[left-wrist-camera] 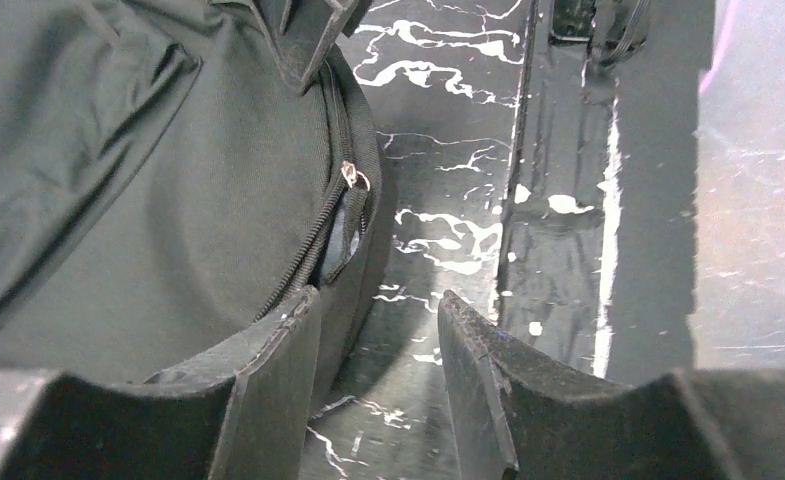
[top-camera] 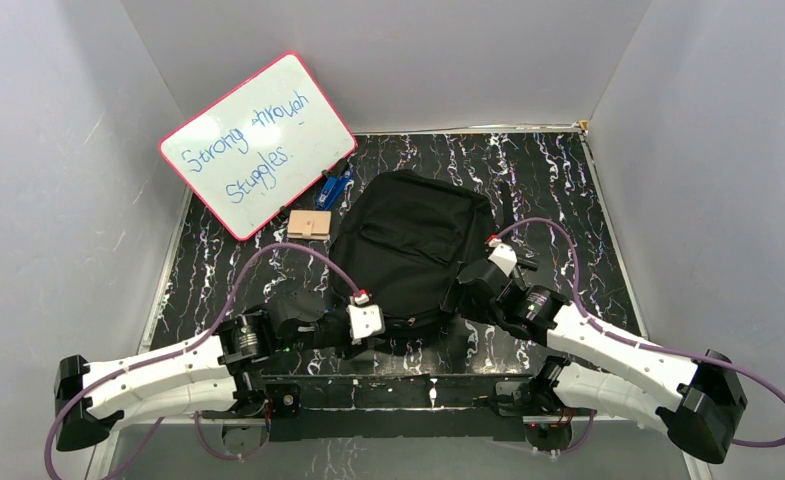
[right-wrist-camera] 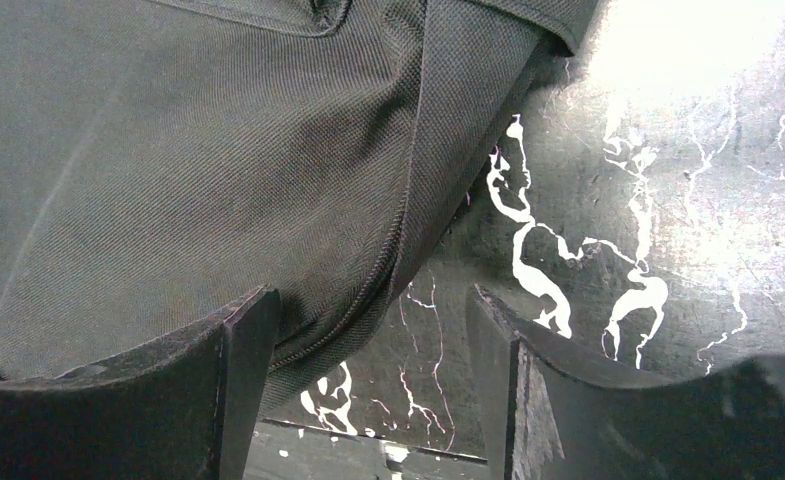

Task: Pack the student bag
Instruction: Adjust the student bag at the center of the board, then unzip the student bag at the center of the board.

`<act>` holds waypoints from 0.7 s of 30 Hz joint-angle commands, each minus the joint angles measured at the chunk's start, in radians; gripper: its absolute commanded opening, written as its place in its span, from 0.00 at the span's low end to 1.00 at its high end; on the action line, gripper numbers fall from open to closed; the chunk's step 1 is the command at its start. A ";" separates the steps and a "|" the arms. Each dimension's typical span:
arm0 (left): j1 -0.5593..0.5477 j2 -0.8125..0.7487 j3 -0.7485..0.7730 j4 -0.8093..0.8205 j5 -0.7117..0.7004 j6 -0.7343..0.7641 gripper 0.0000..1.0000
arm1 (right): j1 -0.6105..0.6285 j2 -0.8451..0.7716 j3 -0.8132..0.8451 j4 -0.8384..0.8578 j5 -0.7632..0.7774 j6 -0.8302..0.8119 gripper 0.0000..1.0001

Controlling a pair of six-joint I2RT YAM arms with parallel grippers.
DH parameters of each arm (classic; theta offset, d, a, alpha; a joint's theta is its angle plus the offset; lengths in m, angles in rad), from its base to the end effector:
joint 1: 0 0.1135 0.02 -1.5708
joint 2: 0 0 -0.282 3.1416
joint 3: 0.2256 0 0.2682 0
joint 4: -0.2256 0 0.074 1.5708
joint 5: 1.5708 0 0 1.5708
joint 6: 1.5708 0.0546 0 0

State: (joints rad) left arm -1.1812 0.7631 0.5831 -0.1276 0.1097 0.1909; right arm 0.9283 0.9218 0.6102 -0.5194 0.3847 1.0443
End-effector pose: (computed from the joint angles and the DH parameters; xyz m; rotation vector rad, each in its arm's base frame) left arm 0.0729 -0.1932 0.2818 1.2965 1.4598 -0.7724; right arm 0.1367 0.1485 0.2231 0.3170 2.3625 0.5132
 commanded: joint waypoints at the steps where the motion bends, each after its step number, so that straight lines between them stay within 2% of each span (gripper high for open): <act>1: -0.006 -0.009 -0.056 0.117 0.036 0.225 0.44 | -0.011 -0.009 0.000 0.067 -0.014 -0.026 0.76; 7: -0.006 0.071 -0.079 0.198 0.014 0.270 0.43 | -0.025 0.000 0.002 0.092 -0.037 -0.058 0.76; 12: -0.006 0.070 -0.115 0.287 -0.042 0.285 0.43 | -0.043 0.000 -0.005 0.111 -0.065 -0.077 0.76; 21: -0.006 0.126 -0.121 0.287 -0.014 0.269 0.42 | -0.065 0.001 -0.017 0.125 -0.097 -0.092 0.76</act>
State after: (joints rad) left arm -1.1824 0.8799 0.4679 0.1284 0.0898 0.4572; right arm 0.8726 0.9245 0.6056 -0.4374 0.3012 0.9661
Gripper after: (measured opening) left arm 0.424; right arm 0.761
